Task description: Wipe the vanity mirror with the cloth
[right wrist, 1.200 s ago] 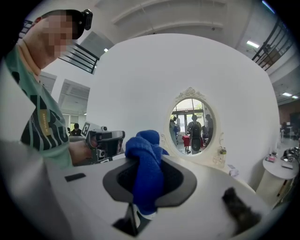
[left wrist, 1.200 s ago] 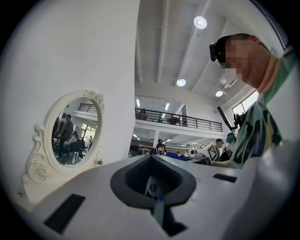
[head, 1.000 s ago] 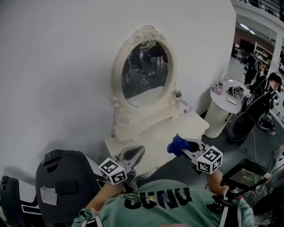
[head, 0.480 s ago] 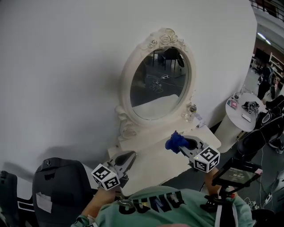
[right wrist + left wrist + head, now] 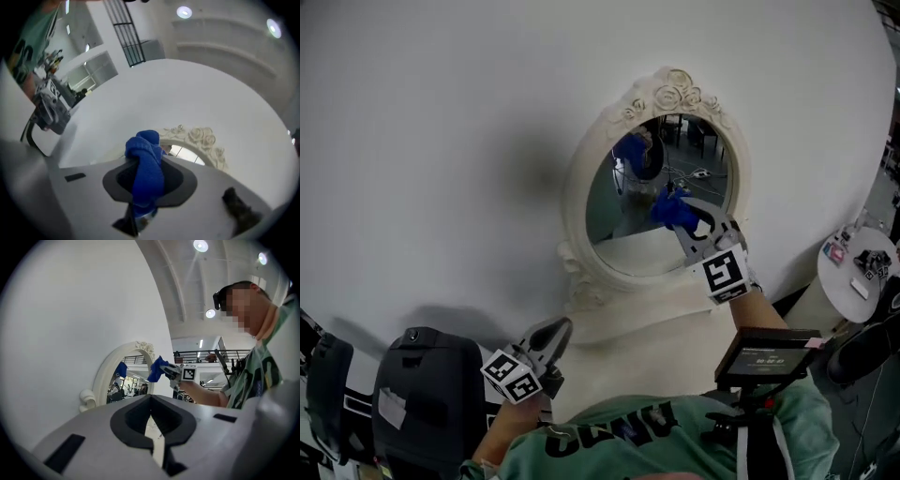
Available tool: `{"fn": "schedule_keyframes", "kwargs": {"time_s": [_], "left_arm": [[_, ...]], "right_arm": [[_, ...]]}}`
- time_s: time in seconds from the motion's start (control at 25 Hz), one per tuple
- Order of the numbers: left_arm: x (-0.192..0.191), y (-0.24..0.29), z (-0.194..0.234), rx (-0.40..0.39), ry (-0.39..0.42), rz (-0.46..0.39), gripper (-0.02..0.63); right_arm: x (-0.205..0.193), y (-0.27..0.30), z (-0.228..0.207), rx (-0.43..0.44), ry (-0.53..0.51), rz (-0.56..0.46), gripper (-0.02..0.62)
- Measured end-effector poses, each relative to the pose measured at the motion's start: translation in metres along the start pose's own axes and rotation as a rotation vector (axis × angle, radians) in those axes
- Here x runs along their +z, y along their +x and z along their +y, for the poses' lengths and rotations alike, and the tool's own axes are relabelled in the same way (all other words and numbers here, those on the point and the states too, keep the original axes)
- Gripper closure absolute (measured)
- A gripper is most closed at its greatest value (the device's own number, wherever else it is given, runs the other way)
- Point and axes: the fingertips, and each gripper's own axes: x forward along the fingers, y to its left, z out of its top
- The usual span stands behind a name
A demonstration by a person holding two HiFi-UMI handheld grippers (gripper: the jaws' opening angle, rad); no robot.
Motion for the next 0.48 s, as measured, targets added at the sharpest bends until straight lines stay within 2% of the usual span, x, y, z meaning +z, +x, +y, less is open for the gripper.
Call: {"fn": "schedule_keyframes", "kwargs": {"time_s": [0.08,0.2,0.48], "left_arm": [[0.004,-0.005,0.007,0.001,0.015,0.005,0.600],[0.009,-0.016,0.019,-0.002,0.046,0.020,0.600],[0.024,-0.038,0.043,0.009,0.052,0.000,0.600]], "right_arm": [[0.017,0.031,-0.024,-0.086,-0.136,-0.014,0.525],[0.026,0.076,-0.040,-0.166,-0.291,-0.005,0.525],[0.023,0.156,-0.034,-0.225,-0.573,0.055,0.525]]}}
